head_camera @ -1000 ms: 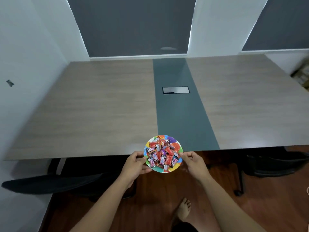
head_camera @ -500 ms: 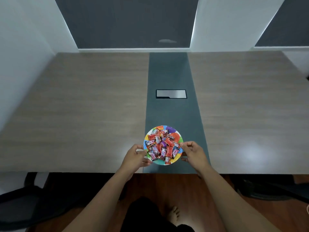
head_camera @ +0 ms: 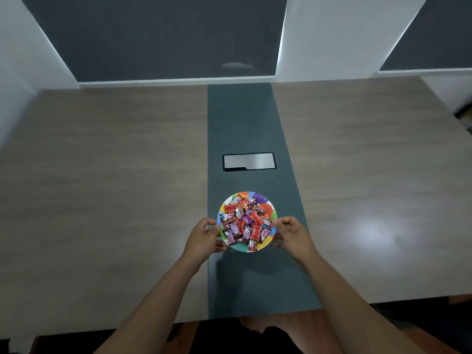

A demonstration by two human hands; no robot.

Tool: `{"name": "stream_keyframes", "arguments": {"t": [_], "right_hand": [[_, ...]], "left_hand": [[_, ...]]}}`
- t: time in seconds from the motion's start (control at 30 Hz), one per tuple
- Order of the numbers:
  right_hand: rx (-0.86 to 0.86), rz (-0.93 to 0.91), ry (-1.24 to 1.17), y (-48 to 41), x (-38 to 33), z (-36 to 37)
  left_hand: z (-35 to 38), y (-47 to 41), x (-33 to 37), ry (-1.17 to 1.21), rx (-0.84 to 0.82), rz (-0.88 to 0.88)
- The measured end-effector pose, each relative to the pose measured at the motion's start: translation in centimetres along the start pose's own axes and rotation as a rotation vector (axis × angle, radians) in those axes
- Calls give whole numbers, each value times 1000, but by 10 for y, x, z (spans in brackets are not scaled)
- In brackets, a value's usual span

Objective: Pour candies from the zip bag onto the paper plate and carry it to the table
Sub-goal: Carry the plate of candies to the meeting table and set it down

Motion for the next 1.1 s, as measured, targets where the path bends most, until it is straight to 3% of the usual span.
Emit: {"name": "stream_keyframes", "arguments": {"t": [0.47, 1.1], "right_hand": [[12, 57, 37, -124, -52, 7], [-29, 125, 185, -334, -69, 4]], "left_hand": [[-4, -122, 74, -20, -63, 23], [51, -316, 108, -127, 82, -70]]}}
Point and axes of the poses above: each hand's wrist, its own y-axis away from the middle knuckle, its own z-axis out of the palm, x = y × z, the point moved 2 cm from there along -y, towards the middle knuckle, and after that the axes turned 5 degrees about -y, right-handed, at the moved point
